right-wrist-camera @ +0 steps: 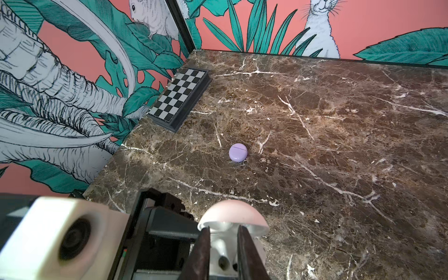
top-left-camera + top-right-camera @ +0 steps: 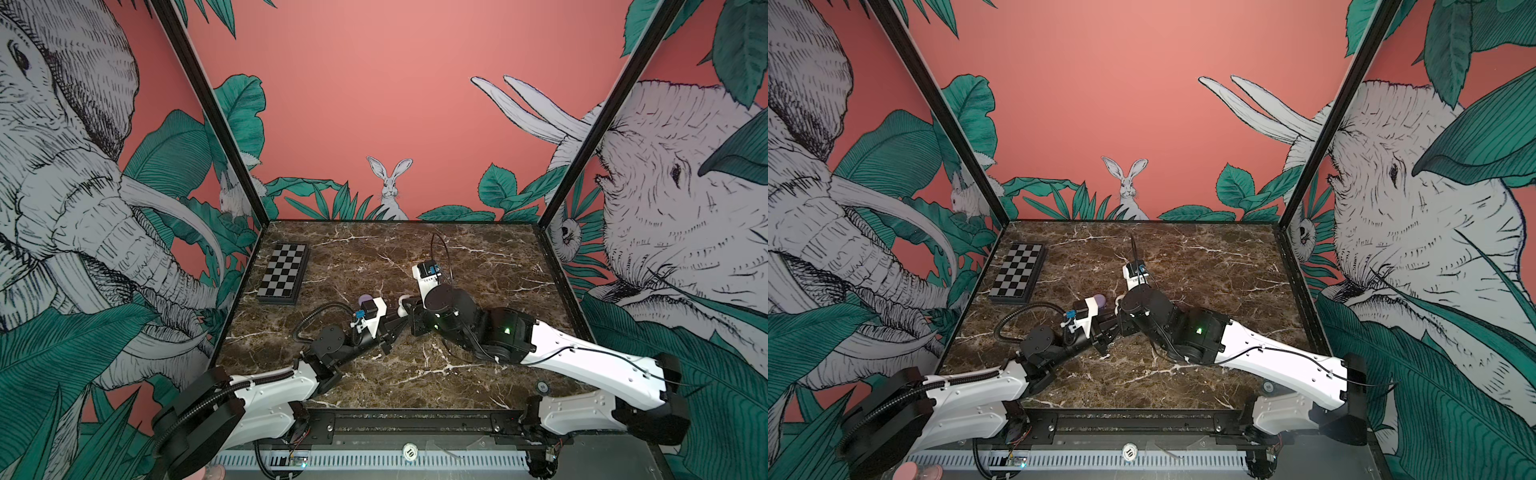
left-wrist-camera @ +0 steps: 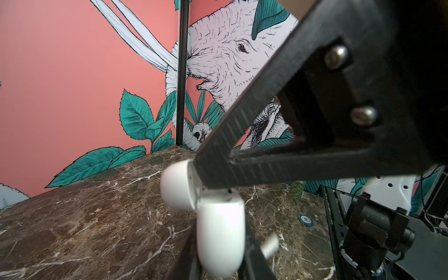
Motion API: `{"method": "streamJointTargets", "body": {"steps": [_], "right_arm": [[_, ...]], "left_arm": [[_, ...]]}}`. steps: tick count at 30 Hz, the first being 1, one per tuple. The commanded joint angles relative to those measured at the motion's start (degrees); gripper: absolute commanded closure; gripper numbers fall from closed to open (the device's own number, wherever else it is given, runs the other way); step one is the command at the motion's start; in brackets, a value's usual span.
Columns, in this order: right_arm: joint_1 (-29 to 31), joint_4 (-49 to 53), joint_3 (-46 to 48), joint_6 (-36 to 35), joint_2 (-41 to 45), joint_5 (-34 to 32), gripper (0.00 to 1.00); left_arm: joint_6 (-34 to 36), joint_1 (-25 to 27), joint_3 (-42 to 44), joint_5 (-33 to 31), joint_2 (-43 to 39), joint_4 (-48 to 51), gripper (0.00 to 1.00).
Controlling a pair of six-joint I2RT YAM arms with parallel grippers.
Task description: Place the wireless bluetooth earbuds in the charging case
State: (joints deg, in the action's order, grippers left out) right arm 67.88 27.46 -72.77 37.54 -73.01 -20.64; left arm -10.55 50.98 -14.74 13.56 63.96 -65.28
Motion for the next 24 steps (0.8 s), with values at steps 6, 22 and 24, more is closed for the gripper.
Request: {"method": "streamJointTargets", "body": {"steps": [6, 22, 24], "right_arm": [[-1.23, 0.7, 2.12, 1.03, 3.36, -1.19, 0.79], [-33.79, 18.29, 9.01, 3.1, 11.03, 14.09, 0.44], [-38.75, 19.01, 7.17, 1.55, 5.33, 18.1, 0.45]], "left_arm": [[1.62, 0.26, -0.02, -5.29, -1.32, 3.83, 1.0], [6.76, 2.54, 0.85, 1.95, -0.28, 1.15, 1.0], [6.76, 2.63, 0.86, 2.02, -0.08, 0.61, 1.0]]}}
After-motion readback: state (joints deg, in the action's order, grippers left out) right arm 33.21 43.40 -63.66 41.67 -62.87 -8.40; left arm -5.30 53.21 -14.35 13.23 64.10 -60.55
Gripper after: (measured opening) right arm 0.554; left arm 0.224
